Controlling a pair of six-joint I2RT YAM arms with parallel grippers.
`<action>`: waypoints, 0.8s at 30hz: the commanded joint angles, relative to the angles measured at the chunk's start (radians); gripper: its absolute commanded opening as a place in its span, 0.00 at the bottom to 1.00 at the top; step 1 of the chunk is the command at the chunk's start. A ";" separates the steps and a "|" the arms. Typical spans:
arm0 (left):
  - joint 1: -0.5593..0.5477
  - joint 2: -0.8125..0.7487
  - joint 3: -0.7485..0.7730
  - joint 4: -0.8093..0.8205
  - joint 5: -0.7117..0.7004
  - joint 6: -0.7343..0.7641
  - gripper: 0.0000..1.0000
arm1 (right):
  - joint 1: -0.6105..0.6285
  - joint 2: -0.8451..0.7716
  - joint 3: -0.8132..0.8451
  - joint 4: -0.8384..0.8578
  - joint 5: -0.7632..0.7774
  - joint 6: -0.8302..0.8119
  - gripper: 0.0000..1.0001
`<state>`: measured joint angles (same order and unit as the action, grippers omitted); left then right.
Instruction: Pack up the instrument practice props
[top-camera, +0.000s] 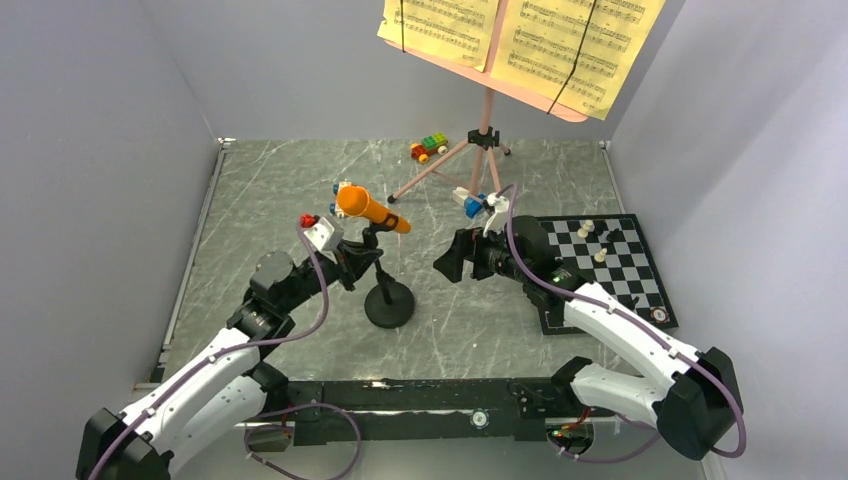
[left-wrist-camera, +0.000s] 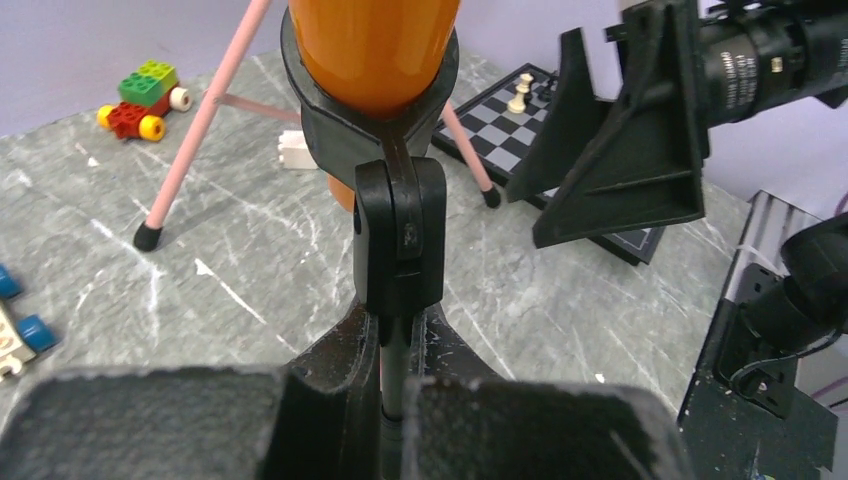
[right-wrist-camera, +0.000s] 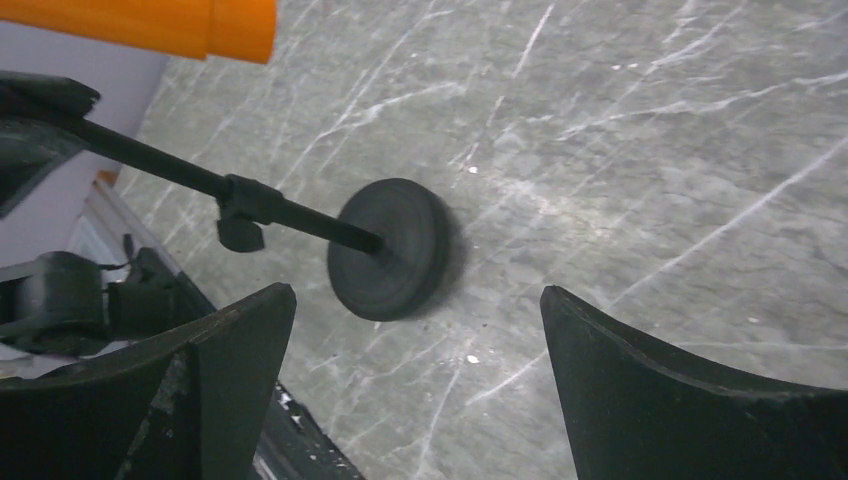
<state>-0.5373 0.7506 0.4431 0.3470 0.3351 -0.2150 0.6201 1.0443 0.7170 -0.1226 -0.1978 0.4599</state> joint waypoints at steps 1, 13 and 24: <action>-0.053 0.006 0.029 0.222 -0.012 0.032 0.00 | 0.018 0.003 0.017 0.114 -0.091 0.073 0.97; -0.199 0.108 0.019 0.325 -0.223 0.176 0.00 | 0.079 0.074 -0.045 0.240 -0.114 0.157 0.92; -0.242 0.132 0.036 0.249 -0.320 0.167 0.00 | 0.110 0.177 -0.035 0.326 -0.123 0.183 0.81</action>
<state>-0.7719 0.8757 0.4294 0.5114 0.0807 -0.0631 0.7090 1.2034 0.6472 0.1291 -0.3214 0.6479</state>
